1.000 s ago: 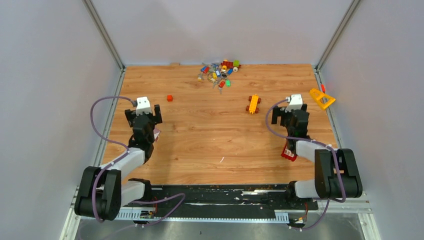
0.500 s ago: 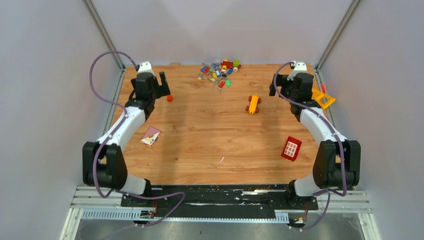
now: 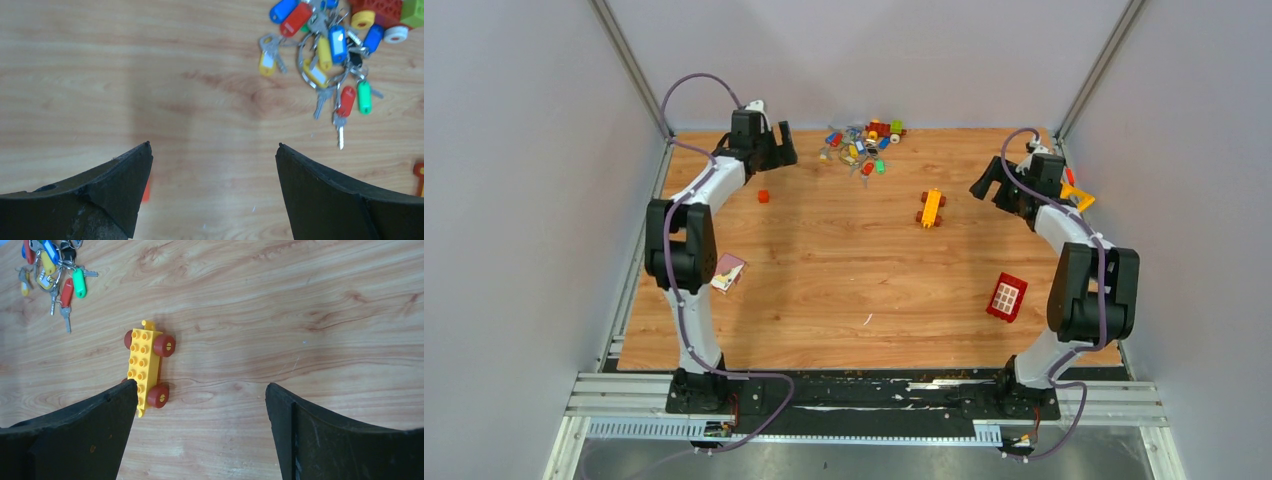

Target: Remove the keys from the keyring

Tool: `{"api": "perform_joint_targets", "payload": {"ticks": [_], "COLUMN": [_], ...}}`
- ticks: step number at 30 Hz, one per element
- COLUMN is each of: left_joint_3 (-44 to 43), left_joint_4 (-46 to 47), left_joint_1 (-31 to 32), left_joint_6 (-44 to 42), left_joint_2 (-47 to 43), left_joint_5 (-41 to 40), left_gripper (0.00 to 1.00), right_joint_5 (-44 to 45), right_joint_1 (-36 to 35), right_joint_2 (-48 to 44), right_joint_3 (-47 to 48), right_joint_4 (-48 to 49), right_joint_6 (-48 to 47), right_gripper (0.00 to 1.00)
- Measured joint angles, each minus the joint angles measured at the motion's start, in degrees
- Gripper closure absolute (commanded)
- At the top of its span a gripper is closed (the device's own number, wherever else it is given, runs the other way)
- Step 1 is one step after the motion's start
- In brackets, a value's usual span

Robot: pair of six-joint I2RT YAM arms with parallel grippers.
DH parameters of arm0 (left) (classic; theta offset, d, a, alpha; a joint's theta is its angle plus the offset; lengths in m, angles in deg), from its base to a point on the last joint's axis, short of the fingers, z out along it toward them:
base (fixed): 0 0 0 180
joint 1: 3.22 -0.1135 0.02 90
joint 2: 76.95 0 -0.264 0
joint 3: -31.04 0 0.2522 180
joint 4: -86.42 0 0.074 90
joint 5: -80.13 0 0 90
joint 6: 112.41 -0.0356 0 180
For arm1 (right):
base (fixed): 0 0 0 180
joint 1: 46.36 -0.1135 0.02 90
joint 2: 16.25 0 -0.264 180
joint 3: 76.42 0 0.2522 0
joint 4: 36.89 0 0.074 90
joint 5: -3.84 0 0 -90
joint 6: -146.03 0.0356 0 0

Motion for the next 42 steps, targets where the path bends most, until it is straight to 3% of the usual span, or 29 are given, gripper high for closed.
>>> {"api": "perform_joint_targets", "payload": {"ticks": [12,17,23,31,42], "left_joint_3": [-31.58,-40.02,-42.01,-44.02,-44.04], "left_joint_4": [1.05,0.76,1.11,2.84,2.93], "left_joint_1": [2.91,5.25,7.48,8.44,8.13], "left_joint_6": [3.52,4.98,7.67,10.43,12.74], "left_joint_2": [28.79,36.24,38.01,40.33,41.2], "left_joint_5": [7.06,6.34,4.04,2.62,2.36], "left_gripper": [0.0,0.05,0.17,0.51,1.0], "right_joint_5": [-7.76,-7.87,-7.32,-6.95,-6.58], "right_joint_1": [0.13,0.13,0.13,0.13,0.13], "right_joint_2": [3.1,0.87,-4.15,-6.99,-6.99], "right_joint_3": [1.27,1.16,1.14,0.83,-0.11], "right_joint_4": [5.03,5.49,5.55,5.62,5.18], "right_joint_6": [5.7,5.86,5.81,5.81,5.66], "right_gripper": [0.13,0.15,0.2,0.3,0.35]}}
